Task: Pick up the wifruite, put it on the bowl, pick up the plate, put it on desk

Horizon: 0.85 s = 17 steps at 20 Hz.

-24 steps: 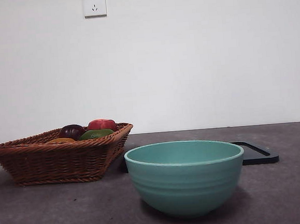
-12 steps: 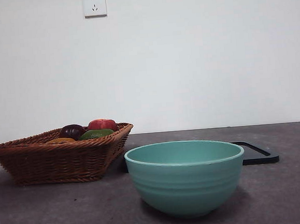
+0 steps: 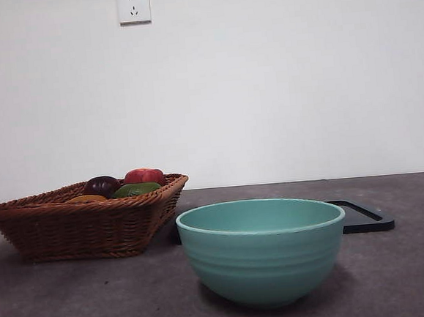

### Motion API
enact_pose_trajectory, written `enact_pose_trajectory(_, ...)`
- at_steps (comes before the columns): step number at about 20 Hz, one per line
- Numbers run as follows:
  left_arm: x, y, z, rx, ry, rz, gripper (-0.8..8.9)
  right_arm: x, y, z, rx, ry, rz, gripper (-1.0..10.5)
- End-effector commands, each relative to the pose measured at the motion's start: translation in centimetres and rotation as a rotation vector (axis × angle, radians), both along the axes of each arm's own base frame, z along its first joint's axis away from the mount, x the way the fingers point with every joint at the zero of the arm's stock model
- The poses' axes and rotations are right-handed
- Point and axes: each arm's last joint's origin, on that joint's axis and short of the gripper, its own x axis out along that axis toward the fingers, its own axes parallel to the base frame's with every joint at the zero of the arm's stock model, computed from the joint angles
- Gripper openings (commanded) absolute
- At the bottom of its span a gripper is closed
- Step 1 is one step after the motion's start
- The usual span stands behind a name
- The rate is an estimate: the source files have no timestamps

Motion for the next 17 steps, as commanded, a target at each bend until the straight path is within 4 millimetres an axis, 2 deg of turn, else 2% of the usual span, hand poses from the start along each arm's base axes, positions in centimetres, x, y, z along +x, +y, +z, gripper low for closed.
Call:
enact_pose_trajectory(1,0.1,0.0,0.7,-0.001,-0.027,0.001,4.71,0.1,0.0,0.6,0.006,-0.023,0.002,4.1)
enact_pose_trajectory(5,1.1,-0.1,0.5,0.023,-0.008,0.048,4.68,0.1,0.0,0.6,0.007,-0.023,0.002,4.1)
enact_pose_trajectory(8,2.8,-0.5,0.6,0.054,-0.001,0.067,4.63,0.1,0.0,0.6,0.007,-0.024,0.002,4.1)
enact_pose_trajectory(14,8.6,-2.4,2.8,0.203,0.016,0.119,4.59,0.1,0.0,0.6,0.007,-0.024,0.002,4.1)
enact_pose_trajectory(17,11.9,-4.0,2.8,0.293,0.033,0.121,4.59,0.1,0.0,0.6,0.007,-0.024,0.002,4.1)
